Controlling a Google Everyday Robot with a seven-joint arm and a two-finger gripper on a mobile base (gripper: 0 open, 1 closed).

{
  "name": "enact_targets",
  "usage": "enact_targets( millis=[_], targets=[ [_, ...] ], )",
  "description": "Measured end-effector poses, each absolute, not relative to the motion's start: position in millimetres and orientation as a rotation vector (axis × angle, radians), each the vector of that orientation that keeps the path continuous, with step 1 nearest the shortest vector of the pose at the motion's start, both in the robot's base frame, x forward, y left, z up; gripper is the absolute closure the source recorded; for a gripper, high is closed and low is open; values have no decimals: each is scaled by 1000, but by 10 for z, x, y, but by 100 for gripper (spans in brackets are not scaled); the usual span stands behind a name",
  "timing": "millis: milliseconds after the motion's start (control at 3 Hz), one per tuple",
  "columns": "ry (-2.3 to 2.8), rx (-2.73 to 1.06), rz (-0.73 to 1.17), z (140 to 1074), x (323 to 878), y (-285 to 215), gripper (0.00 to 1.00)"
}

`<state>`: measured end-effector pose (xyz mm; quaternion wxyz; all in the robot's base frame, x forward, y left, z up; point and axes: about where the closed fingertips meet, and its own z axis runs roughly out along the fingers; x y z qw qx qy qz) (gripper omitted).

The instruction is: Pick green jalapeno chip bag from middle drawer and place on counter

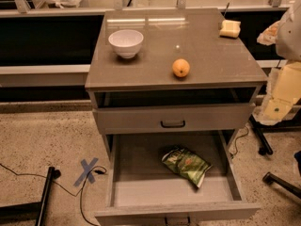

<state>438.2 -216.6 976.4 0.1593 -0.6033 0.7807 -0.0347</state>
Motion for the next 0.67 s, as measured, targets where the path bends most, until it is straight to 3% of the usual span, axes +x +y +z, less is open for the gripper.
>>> enact_targets(
  millis=[667],
  targets=[
    [2257,-1692,-97,9633,4454,-2195,0]
  ],
)
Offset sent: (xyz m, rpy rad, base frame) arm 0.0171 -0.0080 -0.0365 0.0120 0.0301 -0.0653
